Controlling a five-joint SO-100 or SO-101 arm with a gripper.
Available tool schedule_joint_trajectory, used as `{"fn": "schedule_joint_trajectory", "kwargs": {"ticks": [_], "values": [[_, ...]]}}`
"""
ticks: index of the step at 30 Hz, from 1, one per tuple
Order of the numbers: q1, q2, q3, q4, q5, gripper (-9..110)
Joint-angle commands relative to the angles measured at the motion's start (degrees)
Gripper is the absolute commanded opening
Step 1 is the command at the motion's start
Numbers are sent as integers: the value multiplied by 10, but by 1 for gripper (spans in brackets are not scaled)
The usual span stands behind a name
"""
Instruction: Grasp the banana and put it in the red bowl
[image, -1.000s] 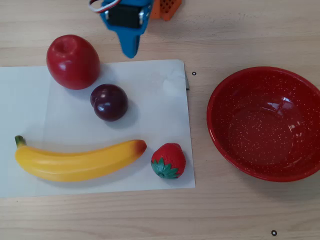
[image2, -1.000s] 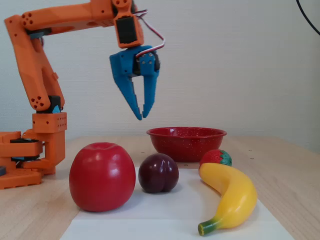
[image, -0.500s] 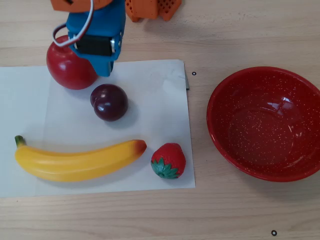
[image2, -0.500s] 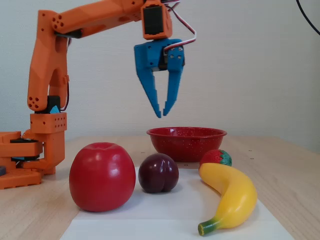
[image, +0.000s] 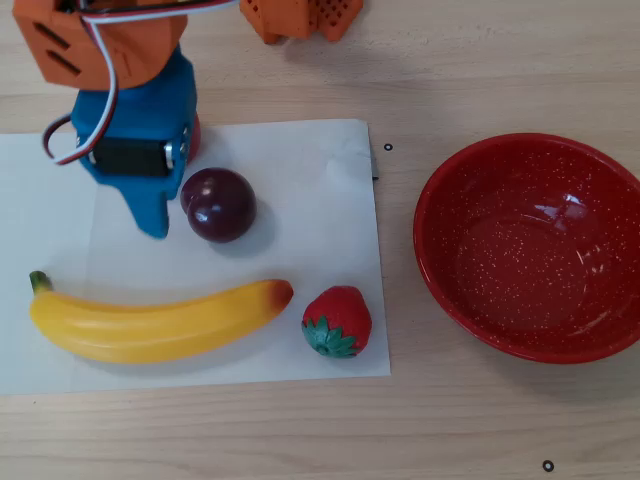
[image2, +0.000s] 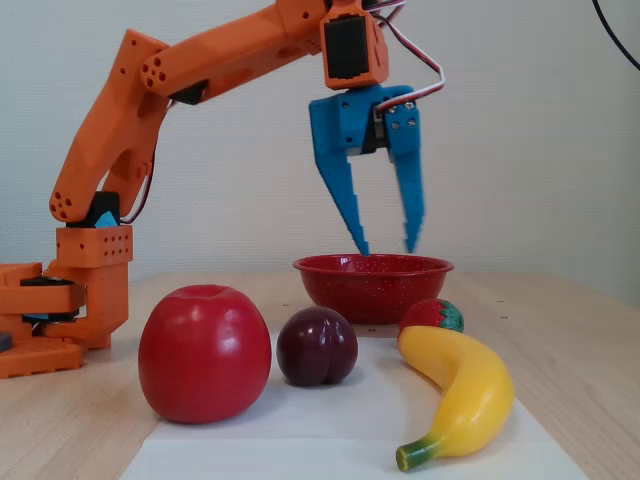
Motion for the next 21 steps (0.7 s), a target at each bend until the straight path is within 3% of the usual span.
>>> {"fn": "schedule_joint_trajectory", "kwargs": {"ticks": [1, 8, 21], "values": [[-19, 24, -62, 56, 23, 21], [-29, -14, -77, 58, 47, 42], [-25, -63, -67, -16, 74, 53]]}}
